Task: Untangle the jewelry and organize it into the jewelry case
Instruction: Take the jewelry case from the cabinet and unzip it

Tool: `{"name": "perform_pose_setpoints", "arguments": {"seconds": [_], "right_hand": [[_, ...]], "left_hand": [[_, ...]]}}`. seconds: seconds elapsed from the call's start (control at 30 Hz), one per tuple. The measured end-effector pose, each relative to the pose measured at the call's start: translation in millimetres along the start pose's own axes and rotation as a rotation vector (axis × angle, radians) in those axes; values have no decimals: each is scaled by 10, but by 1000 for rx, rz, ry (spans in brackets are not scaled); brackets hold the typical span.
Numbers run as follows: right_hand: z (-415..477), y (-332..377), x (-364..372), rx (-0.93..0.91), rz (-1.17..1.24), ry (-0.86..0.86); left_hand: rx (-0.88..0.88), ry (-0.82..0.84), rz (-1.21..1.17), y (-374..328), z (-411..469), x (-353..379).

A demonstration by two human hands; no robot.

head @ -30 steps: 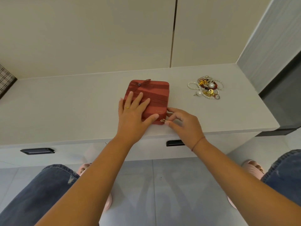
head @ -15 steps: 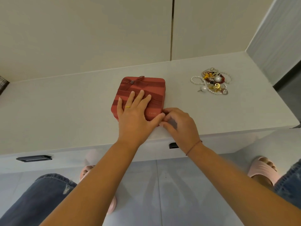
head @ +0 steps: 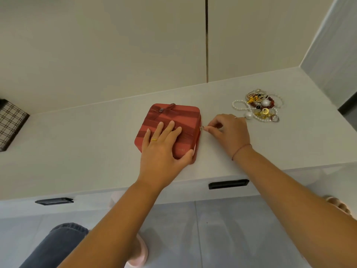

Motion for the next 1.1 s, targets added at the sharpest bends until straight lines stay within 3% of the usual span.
{"name": "perform_pose_setpoints", "arguments": {"seconds": [0.27,0.5,1.0,1.1], "right_hand": [[-158,172,85,-94,342,257],[-259,123,131,-64,376,217],[281,-18,129,56,259,171],[197,10,147,106,257,115]], "left_hand": [[89,151,-73,400,-36,-201],[96,156,72,354,-11,-55],[130,150,77,384,-13,-10],[97,191,-72,417,5,-75]]}}
Point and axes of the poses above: each hand's wrist, its own z-axis towards the middle knuckle, its own x-axis out of the palm, y = z × x, the point moved 2 cm from there along z, towards the middle knuckle, and after that the axes turned 7 degrees about z, right-handed, at the moved point
